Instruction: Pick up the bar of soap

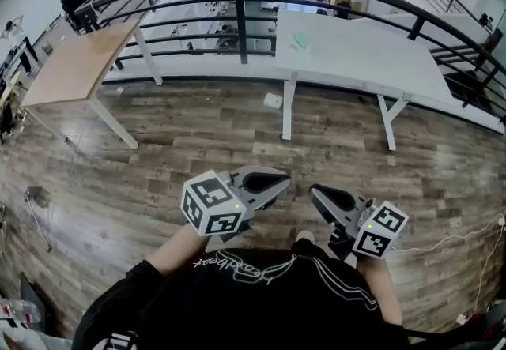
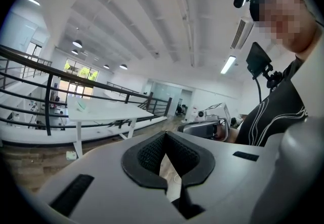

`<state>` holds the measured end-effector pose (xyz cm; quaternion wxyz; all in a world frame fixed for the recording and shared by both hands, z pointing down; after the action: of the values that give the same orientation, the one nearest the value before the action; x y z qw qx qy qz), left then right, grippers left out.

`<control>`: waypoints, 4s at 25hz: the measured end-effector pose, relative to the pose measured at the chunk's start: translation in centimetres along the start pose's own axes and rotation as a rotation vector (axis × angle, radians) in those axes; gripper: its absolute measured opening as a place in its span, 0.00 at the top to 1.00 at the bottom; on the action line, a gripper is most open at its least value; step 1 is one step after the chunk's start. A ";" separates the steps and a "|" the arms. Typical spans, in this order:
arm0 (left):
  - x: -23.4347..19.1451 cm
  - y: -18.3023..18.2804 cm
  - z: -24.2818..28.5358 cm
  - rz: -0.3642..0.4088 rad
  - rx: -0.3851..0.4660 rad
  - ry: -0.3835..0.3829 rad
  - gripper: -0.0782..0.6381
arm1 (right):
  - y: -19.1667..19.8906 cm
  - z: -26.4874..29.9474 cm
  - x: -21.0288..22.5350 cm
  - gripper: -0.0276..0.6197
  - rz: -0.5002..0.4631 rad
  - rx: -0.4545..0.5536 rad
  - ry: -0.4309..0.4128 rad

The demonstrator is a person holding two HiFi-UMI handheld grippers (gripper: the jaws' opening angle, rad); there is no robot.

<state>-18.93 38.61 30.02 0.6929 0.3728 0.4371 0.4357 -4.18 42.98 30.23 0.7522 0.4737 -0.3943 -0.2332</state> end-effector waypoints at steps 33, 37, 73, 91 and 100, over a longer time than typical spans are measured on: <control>-31.4 -17.4 23.1 -0.063 0.016 -0.138 0.88 | -17.6 5.6 39.6 0.93 -0.066 -0.046 -0.096; -34.1 -19.2 25.4 -0.062 0.008 -0.144 0.88 | -19.4 5.6 43.4 0.93 -0.070 -0.050 -0.106; -58.0 -20.9 25.6 -0.142 -0.075 -0.173 0.88 | -23.9 23.8 60.4 0.93 -0.119 -0.202 -0.021; -69.9 -20.5 27.3 -0.175 -0.158 -0.144 0.88 | -23.3 31.2 69.5 0.93 -0.086 -0.340 0.114; -71.5 -21.0 26.7 -0.213 -0.135 -0.129 0.88 | -24.2 32.8 70.9 0.93 -0.157 -0.400 0.149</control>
<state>-5.28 -38.71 40.39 0.7853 0.3041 0.3987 0.3632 10.85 -36.44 42.82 0.8377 0.3601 -0.2454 -0.3292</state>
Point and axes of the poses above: the fingertips, and each gripper's own axes: z forward along the fingers, x to its right, y out of its underside, the point moved 6 cm from there along -z, backward along the fingers, and after that the axes turned 10 degrees about -x, right-handed, at the moved point
